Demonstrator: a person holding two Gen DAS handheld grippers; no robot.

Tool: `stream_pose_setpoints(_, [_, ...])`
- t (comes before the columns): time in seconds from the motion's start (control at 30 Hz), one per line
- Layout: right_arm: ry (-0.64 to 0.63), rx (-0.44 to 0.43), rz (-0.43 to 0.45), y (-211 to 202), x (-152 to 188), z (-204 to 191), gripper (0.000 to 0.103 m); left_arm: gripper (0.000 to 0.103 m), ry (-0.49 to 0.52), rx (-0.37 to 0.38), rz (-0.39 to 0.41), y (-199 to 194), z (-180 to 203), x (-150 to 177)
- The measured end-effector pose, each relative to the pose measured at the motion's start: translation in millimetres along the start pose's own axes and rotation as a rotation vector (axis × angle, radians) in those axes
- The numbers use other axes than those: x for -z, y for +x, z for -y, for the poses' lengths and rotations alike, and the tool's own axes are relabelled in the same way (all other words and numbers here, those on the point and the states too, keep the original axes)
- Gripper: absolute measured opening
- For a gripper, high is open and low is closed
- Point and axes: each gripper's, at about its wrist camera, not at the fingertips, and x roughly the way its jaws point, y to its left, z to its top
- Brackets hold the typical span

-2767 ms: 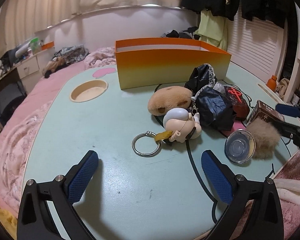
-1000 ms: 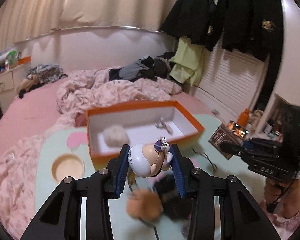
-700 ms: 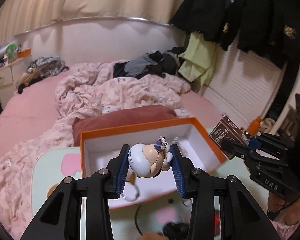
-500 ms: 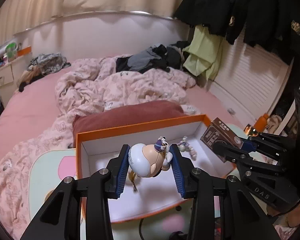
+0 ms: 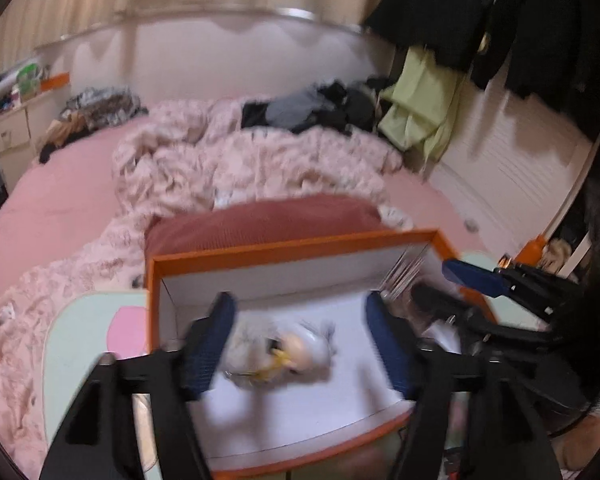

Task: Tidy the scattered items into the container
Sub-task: 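Lower the card pack and keychain into the box and open both grippers, then grasp the brown fluffy pompom on the table with the right gripper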

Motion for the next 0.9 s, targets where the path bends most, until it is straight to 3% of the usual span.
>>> stream_pose_setpoints(0.07, [0.024, 0.013, 0.039, -11.3, 3.3, 2.3, 0.070, 0.089, 0.016, -0.021, 0.044, -16.7, 3.0, -0.2])
stream_pose_setpoints(0.1, [0.031, 0.014, 0.060, -17.4, 4.6, 2.6, 0.072, 0.092, 0.025, -0.023, 0.060, -24.8, 4.8, 0.2])
stream_pose_setpoints(0.27, [0.060, -0.034, 0.092, -52.5, 22.8, 6.0, 0.073, 0.094, 0.069, 0.007, 0.068, -63.8, 14.8, 18.4])
stream_pose_setpoints(0.47, [0.067, -0.072, 0.075, -90.0, 71.9, 7.5, 0.073, 0.095, 0.098, 0.050, 0.038, -102.9, 18.6, 84.1])
stream_pose_setpoints(0.67, [0.097, -0.021, -0.016, -101.6, 130.8, 11.4, 0.073, 0.095, 0.044, -0.018, -0.056, -107.4, 3.5, 147.1])
stream_pose_setpoints(0.9, [0.175, 0.054, -0.088, -85.2, 160.1, 17.7, 0.073, 0.096, 0.064, -0.107, -0.102, -81.0, 8.2, 177.5])
